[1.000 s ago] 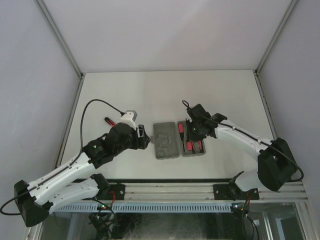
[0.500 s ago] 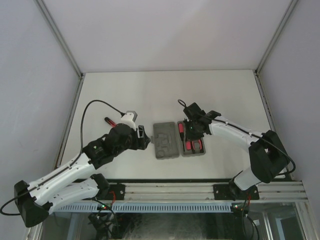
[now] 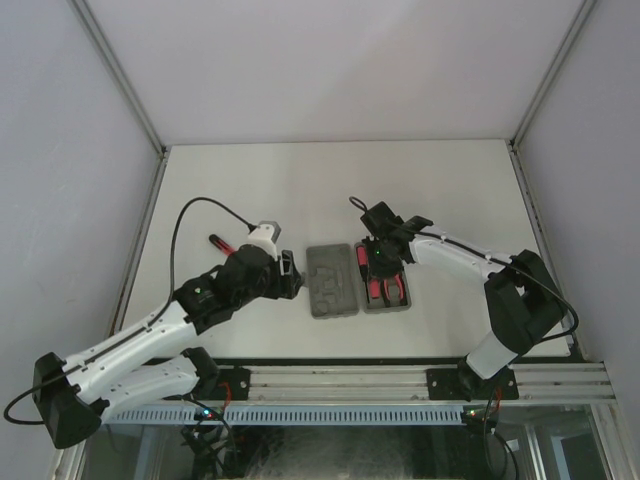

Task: Sort the tools into containers
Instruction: Place the screwdriver in the storage box.

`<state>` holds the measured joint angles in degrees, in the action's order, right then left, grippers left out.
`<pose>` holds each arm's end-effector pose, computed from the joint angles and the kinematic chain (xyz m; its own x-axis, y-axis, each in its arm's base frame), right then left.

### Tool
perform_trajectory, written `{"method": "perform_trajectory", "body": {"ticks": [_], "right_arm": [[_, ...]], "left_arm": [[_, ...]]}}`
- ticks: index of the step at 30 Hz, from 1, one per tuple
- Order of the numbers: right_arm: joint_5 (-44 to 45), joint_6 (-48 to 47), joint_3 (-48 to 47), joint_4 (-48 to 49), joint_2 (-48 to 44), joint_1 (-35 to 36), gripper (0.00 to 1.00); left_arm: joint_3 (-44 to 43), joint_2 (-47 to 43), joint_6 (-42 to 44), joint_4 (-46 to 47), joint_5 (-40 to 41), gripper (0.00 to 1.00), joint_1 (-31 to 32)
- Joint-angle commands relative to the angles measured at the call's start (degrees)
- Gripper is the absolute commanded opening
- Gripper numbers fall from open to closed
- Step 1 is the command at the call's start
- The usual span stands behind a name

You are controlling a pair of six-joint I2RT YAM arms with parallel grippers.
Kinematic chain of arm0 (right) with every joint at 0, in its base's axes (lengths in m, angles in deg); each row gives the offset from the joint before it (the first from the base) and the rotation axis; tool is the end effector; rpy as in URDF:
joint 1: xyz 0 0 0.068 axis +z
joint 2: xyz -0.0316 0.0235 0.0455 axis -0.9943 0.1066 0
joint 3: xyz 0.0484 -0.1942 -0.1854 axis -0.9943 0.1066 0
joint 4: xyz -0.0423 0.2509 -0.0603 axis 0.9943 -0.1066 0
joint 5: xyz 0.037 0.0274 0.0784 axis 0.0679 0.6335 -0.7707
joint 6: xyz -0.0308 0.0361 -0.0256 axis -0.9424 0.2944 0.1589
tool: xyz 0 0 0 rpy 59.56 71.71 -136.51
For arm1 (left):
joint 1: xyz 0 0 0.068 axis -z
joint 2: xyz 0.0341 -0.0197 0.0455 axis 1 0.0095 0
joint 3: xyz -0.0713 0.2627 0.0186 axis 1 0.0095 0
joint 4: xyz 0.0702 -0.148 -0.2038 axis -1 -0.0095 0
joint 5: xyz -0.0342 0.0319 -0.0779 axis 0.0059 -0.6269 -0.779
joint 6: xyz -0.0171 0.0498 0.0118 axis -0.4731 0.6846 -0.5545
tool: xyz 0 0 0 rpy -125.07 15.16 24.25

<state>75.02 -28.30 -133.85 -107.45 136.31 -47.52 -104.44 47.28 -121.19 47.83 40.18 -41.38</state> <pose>0.2469 0.1823 0.2035 -0.9435 -0.1448 -0.2980 -0.1980 0.9676 0.1569 0.1357 -0.1397 0.2698 -0.6660 -0.0643 -0.7431 0.2924 0.8940 -0.3394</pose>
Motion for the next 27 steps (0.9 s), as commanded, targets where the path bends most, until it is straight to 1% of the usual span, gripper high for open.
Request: {"method": "perform_trajectory", "body": {"ticks": [1, 7, 16, 27], "right_arm": [[0.4, -1.6, -2.4, -0.2, -0.3, -0.3, 0.0], [0.0, -2.5, -2.3, -0.9, -0.5, -0.6, 0.0], [-1.2, -3.5, -2.3, -2.5, 0.1, -0.9, 0.0], [-2.9, -3.1, -2.3, -2.2, 2.5, -0.8, 0.04]], "left_arm": [[-2.6, -1.9, -0.6, 0.4, 1.8, 0.67, -0.3], [-1.4, -4.4, -2.5, -0.6, 3.6, 0.67, -0.3], [-1.6, -2.8, -3.1, 0.3, 3.3, 0.65, -0.2], [-1.5, -2.6, -3.4, 0.2, 2.9, 0.65, -0.3]]}}
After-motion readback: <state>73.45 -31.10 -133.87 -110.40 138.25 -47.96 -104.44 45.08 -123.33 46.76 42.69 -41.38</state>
